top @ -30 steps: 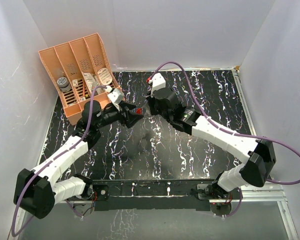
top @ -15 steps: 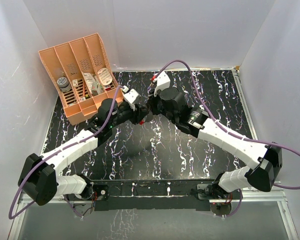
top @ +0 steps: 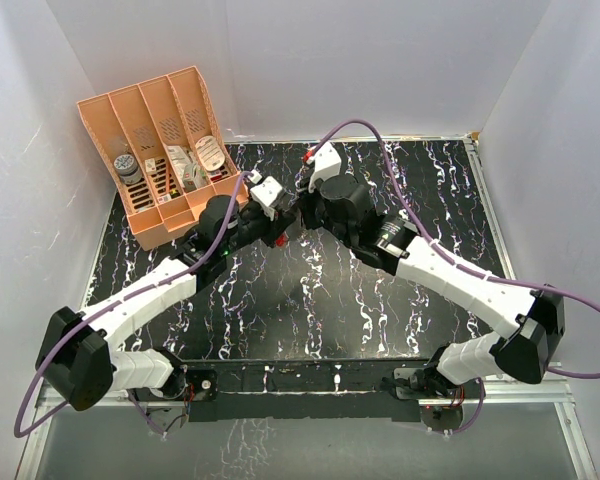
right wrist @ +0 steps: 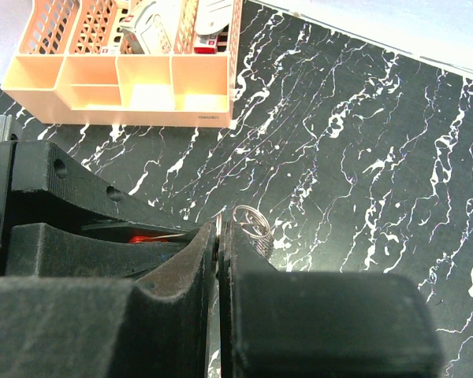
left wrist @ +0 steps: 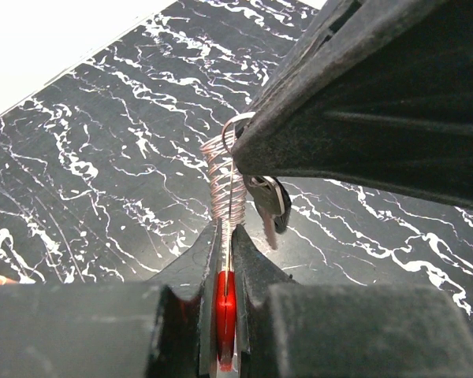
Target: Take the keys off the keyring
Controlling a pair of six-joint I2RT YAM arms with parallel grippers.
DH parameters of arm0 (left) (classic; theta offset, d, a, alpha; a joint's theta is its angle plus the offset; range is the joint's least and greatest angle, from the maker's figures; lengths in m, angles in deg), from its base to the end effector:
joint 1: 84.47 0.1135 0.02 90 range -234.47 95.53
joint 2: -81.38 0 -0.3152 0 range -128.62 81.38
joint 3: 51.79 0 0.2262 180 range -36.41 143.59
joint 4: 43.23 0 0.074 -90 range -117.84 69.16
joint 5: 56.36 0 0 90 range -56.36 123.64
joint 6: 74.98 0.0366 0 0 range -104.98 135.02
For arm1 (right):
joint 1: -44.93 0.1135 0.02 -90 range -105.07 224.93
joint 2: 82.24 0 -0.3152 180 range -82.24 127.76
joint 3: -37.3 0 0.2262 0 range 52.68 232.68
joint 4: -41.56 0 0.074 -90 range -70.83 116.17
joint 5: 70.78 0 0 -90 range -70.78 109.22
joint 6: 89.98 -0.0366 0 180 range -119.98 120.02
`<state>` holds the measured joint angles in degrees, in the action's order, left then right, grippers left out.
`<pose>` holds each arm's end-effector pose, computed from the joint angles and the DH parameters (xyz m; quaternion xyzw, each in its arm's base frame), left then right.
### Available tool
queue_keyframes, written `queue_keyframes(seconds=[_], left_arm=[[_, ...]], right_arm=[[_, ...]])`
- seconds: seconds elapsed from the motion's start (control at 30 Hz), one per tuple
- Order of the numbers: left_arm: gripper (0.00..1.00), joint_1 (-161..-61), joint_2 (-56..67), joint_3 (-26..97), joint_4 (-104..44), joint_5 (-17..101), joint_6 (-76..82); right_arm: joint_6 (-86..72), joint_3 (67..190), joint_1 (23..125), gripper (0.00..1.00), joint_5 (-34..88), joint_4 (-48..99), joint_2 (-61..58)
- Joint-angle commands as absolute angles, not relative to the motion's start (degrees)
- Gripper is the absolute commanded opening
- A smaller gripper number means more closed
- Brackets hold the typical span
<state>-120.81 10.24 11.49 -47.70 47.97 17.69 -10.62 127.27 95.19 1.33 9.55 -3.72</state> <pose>0.1972 -0.1563 0.3744 0.3217 0.6520 -0.2840 0.6251 0.1882 0.2088 0.4291 -0.1919 0.7939 0.1750 0.5498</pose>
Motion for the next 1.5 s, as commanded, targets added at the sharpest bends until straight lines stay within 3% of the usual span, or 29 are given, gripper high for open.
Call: queue_keyframes(seconds=[0.0, 0.1, 0.27, 0.33, 0.83, 1.47], left_arm=[[0.00, -120.71, 11.95, 15.57, -42.79, 42.19, 19.46], [0.00, -120.73, 13.82, 16.02, -40.89, 40.52, 20.32], [0.00, -120.78, 15.98, 18.11, -36.74, 36.51, 22.20], [0.00, -120.83, 16.39, 19.07, -35.70, 36.65, 22.64], [0.00, -121.40, 16.31, 24.81, -32.47, 39.65, 21.33], [0.00, -123.01, 19.02, 25.88, -31.74, 43.46, 20.43]], right_arm=[[-9.85, 127.71, 95.62, 0.00, -0.67, 13.45, -8.19], [-9.17, 124.54, 95.64, 0.01, -1.77, 16.17, -10.64], [-7.98, 117.10, 95.64, 0.25, -1.79, 22.93, -16.70], [-7.73, 114.47, 95.64, 0.30, -1.25, 25.17, -18.58], [-4.43, 104.13, 97.18, 0.35, 5.57, 39.69, -19.46], [-0.69, 102.56, 97.84, 0.37, 5.08, 53.82, -14.57]])
